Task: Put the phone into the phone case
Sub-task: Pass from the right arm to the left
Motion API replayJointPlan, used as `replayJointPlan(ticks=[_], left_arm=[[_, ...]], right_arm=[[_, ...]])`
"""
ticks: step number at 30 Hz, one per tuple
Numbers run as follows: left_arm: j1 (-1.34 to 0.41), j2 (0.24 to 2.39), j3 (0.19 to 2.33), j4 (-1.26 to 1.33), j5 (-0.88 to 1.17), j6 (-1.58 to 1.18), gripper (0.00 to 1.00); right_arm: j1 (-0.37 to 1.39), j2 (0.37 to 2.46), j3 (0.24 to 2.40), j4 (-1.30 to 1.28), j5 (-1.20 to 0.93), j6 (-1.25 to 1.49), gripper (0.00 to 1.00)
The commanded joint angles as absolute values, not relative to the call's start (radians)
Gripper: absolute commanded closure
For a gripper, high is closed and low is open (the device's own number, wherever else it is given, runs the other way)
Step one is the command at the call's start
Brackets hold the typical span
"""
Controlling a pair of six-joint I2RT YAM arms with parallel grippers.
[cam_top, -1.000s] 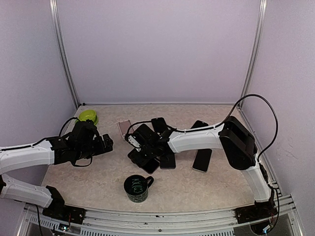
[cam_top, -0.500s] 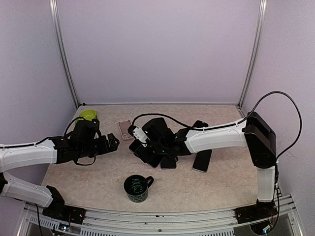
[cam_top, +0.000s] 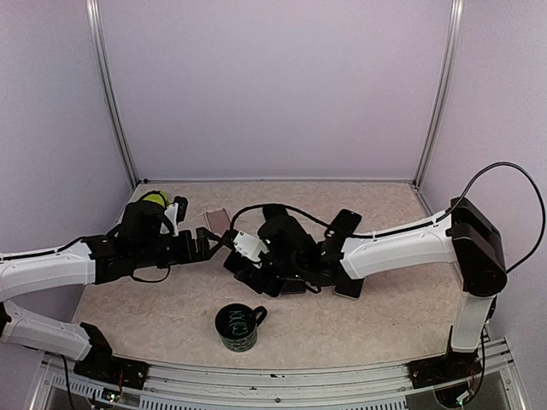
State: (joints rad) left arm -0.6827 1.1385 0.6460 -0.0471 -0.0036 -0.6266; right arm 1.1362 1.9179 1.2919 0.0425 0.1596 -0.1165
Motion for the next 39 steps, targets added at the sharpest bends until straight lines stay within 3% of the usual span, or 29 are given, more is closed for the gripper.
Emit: replayJointPlan(ticks=[1,13,26,34,39], left_arm=[[-0.707,1.157,0.681,-0.008,0.116,-0.567,0.01],[-0.774,1.235,0.727,0.045,0.213,-0.537,0.07],[-0.798,1.249,0.713,0.105,0.282,-0.552,0.37],[-0.805,1.253,0.707,0.131,0.33,-0.558,0.42],[-0.805,1.257,0.703,0.144,0.342,-0.56,0.54]], right_arm=[[1.156,1.814,1.239,0.164,0.163,-0.168,0.59],[1.212,1.74,1.159,0.212,0.22,-0.267,0.58],[1.239,1.705,1.106,0.261,0.265,-0.301,0.58],[1.24,1.677,1.071,0.324,0.27,-0.321,0.58],[1.24,1.682,1.066,0.341,0.275,-0.332,0.58]])
